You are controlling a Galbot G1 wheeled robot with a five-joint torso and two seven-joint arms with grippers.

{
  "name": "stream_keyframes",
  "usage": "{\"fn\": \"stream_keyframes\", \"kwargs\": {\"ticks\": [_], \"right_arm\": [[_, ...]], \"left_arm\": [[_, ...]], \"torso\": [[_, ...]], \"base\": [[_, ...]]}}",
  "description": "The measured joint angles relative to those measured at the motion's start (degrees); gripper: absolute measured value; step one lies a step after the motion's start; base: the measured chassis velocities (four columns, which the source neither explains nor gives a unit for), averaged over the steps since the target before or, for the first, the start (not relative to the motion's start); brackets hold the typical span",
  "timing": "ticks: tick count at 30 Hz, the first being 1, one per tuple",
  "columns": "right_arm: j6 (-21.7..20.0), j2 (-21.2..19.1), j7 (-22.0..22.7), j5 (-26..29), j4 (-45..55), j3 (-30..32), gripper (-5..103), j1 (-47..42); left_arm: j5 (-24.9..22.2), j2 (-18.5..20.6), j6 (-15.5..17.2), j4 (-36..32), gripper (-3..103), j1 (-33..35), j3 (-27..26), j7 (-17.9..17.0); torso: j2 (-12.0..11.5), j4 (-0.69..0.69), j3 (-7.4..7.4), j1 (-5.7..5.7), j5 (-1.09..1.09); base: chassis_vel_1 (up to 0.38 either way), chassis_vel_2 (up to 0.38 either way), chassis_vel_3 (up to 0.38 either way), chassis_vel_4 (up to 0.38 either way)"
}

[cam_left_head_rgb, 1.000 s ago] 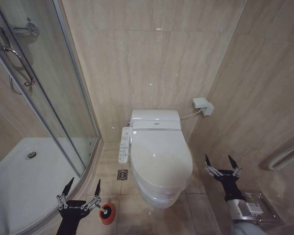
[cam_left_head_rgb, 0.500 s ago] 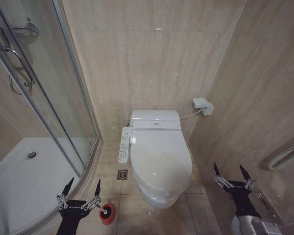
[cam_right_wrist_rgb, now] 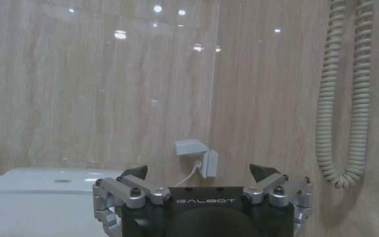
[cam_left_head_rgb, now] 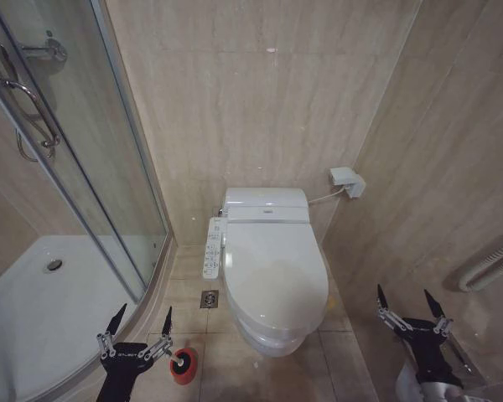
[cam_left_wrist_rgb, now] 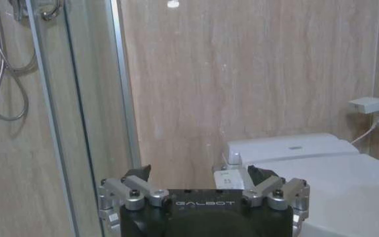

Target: Open the toilet lid, clean the toilet bowl with a toilet brush, close the toilet lid, and flush.

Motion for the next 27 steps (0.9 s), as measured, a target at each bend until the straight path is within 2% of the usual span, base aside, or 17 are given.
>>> {"fn": "stream_keyframes", "kwargs": {"ticks": [11,27], "right_arm": [[2.16,0.65,0.02,0.14,-0.22,0.76,100,-1.18],[1.97,0.98,0.91,-0.52,-0.38,0.9,100,-1.2]], "left_arm": [[0.0,0.0,0.0,0.0,99,0.0,0.0,0.0],[0.0,0.0,0.0,0.0,99,0.0,0.0,0.0]], "torso": [[0.0,0.0,0.0,0.0,0.0],[0.0,0.0,0.0,0.0,0.0]], "base": [[0.0,0.0,0.0,0.0],[0.0,0.0,0.0,0.0]]}}
